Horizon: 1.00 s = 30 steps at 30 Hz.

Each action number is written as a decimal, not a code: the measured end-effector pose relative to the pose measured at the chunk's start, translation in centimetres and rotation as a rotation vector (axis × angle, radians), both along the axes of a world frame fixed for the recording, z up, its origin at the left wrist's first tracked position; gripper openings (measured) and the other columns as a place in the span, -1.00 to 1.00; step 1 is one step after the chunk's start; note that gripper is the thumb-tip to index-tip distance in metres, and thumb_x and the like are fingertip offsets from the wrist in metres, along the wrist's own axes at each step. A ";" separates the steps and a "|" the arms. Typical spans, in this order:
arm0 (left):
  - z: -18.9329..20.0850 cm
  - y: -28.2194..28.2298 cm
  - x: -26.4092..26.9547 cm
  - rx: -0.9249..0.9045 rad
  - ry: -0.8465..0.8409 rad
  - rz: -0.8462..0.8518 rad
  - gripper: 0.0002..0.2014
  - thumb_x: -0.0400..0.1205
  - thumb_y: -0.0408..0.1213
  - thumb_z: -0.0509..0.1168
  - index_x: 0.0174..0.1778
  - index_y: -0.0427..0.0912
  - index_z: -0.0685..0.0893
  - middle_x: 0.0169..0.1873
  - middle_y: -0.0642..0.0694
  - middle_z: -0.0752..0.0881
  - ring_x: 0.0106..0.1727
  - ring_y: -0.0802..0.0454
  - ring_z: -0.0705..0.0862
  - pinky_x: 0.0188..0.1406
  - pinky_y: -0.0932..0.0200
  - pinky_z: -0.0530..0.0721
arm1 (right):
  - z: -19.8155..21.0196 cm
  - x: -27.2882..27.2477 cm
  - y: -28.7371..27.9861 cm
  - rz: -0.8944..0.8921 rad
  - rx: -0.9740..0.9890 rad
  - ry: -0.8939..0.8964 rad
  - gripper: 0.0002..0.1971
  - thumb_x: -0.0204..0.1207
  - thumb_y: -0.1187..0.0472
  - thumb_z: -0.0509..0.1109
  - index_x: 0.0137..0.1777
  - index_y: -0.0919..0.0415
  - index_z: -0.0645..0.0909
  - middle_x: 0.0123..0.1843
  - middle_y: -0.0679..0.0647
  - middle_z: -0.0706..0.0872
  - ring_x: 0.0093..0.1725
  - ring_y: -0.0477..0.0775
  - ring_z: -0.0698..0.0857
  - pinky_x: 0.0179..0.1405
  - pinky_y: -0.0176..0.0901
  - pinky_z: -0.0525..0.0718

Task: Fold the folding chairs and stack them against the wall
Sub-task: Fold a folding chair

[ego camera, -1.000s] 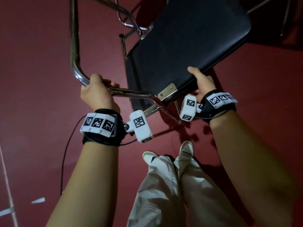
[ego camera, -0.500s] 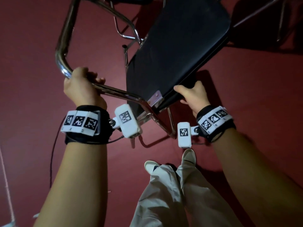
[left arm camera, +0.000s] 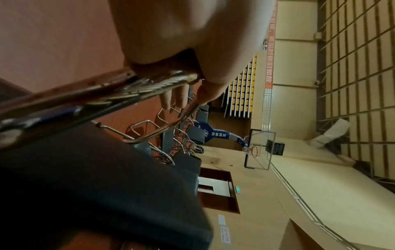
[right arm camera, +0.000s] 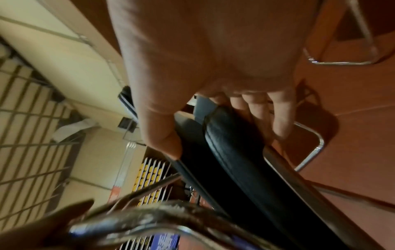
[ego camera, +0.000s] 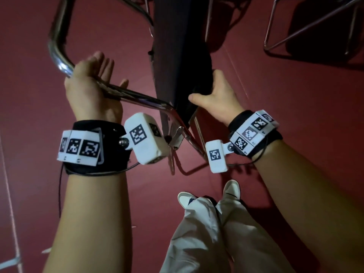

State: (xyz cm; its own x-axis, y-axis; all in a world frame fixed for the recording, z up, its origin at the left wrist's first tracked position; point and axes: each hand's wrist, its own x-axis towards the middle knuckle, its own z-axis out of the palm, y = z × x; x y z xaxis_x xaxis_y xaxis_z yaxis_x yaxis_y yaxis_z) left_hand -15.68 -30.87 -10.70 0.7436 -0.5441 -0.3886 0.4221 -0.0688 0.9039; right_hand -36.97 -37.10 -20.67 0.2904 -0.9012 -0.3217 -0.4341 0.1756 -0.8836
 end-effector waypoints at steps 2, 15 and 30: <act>0.8 -0.3 0.1 -0.016 -0.020 0.003 -0.77 0.72 -0.21 0.29 0.26 -0.16 0.62 0.08 -0.01 0.83 0.14 0.09 0.81 0.16 -0.30 0.70 | 1.2 2.0 0.4 0.110 -0.036 0.009 -0.13 0.12 -0.29 0.55 0.40 0.06 0.40 0.32 -0.02 0.59 0.29 -0.02 0.60 0.30 -0.04 0.61; 2.9 4.8 7.4 -0.070 -0.110 0.260 -0.58 0.65 -0.01 0.42 0.23 -0.29 0.65 0.06 -0.26 0.83 0.02 -0.19 0.85 0.07 -0.29 0.79 | 4.4 12.2 4.4 0.373 -0.091 0.036 0.16 0.19 -0.17 0.71 0.65 0.10 0.06 0.54 0.11 0.32 0.44 0.11 0.50 0.44 0.04 0.54; 3.0 13.3 14.5 0.035 -0.027 0.342 -0.61 0.65 0.06 0.39 0.23 -0.15 0.62 0.10 -0.19 0.83 0.05 -0.14 0.85 0.15 -0.30 0.77 | 4.8 23.3 11.9 0.571 -0.355 0.261 -0.15 0.40 0.10 0.48 0.63 0.14 0.13 0.56 0.22 0.43 0.16 0.38 0.70 0.05 0.09 0.68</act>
